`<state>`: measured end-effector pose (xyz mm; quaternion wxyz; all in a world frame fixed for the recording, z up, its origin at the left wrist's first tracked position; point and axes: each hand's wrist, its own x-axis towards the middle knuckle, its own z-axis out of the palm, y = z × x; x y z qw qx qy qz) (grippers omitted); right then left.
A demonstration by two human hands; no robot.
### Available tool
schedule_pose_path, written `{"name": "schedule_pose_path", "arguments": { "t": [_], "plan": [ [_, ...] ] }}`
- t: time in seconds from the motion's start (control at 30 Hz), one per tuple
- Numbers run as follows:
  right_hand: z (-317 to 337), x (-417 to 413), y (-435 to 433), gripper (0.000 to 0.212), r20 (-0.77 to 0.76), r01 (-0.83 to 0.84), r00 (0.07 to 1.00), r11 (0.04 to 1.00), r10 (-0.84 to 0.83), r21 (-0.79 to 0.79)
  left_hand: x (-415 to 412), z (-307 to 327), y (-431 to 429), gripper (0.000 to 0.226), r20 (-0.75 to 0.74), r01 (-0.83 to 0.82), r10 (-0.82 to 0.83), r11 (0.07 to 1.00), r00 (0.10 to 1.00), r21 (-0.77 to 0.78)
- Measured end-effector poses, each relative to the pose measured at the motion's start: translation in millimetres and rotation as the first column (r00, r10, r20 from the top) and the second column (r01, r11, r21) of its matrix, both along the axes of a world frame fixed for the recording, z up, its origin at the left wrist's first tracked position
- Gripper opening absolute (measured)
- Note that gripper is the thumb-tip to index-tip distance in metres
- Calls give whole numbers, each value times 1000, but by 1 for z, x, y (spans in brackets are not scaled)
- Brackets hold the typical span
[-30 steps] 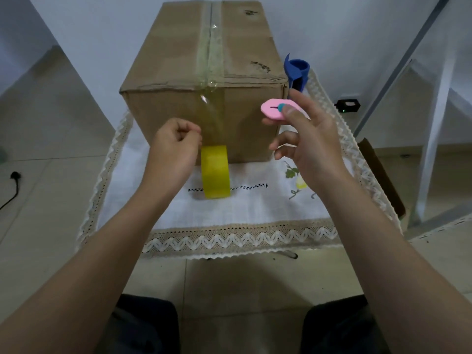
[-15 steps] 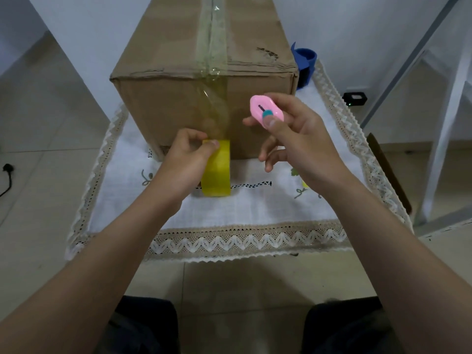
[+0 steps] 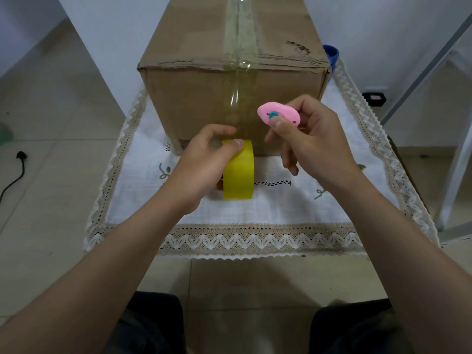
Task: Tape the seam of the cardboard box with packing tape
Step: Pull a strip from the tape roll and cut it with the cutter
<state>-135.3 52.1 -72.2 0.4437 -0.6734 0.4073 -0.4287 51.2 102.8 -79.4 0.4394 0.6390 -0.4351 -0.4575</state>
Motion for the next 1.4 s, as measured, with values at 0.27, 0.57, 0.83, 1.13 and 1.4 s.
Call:
{"name": "schedule_pose_path", "arguments": {
  "t": [0.27, 0.57, 0.83, 1.13, 1.4],
  "plan": [
    [5, 2, 0, 26, 115, -184, 978, 978, 173, 95, 2, -3, -3, 15, 21, 9, -9, 1000, 1000, -7],
    [4, 1, 4, 16, 90, -114, 990, 991, 108, 71, -4, -2, -6, 13, 27, -7, 6, 1000, 1000, 5],
    [6, -2, -3, 26, 136, -92, 986, 996, 92, -2, -7, -1, -7, 14, 42, -12, 12, 1000, 999, 7],
    [7, -1, -2, 7, -99, 8, 995, 973, -32, -233, -7, -1, -6, 14, 26, -14, 14, 1000, 1000, 6],
    [13, 10, 1, 14, -386, -145, 922, 915, -14, -378, -3, -1, 0, 41, 47, 93, -90, 992, 995, -82]
  ]
}}
